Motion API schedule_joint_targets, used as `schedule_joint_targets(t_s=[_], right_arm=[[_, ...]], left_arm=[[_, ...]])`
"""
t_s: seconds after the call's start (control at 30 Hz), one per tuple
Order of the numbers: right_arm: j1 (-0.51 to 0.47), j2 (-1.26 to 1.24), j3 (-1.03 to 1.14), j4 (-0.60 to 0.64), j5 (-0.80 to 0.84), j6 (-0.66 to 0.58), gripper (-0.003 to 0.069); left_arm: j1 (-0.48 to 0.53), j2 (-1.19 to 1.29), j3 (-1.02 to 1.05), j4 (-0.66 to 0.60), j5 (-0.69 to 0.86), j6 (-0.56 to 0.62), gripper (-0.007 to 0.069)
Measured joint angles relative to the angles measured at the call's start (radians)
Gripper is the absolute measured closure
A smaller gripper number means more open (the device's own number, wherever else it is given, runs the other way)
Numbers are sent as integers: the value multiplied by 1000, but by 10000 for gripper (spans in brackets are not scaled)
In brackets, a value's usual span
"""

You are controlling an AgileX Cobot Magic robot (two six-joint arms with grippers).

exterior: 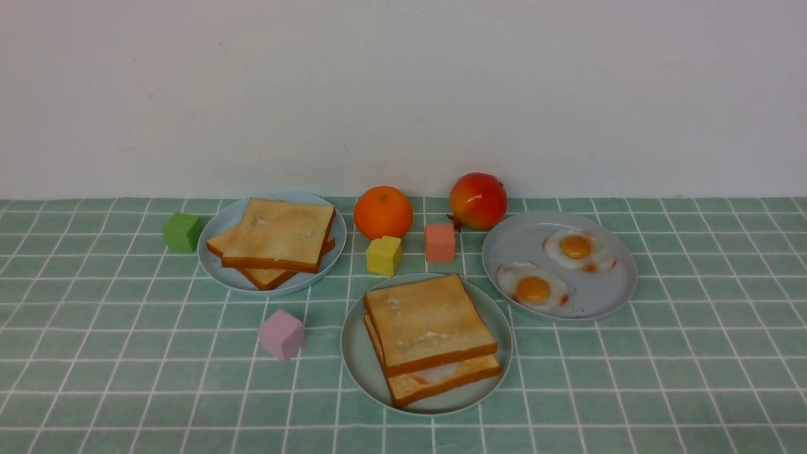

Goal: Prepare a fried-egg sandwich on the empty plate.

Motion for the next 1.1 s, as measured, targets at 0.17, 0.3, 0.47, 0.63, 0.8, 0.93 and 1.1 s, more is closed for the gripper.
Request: schedule_joint_targets(t_s=[0.17, 0.3, 0.47, 0.63, 0.8, 0.93, 1.1], right_arm=[[0, 0, 0, 0, 0, 0, 555], [0, 0, 0, 0, 0, 0, 553], [0, 0, 0, 0, 0, 0, 545], [0, 0, 0, 0, 0, 0, 540], [0, 0, 0, 0, 0, 0, 534], [0, 0, 0, 0, 0, 0, 531], [0, 0, 0, 0, 0, 0, 524]], left_arm=[[0, 0, 0, 0, 0, 0, 624], [0, 0, 0, 0, 0, 0, 624], [0, 0, 0, 0, 0, 0, 624], [0, 0, 0, 0, 0, 0, 624], [0, 0, 0, 0, 0, 0, 624], [0, 0, 0, 0, 0, 0, 624], [0, 0, 0, 0, 0, 0, 624]])
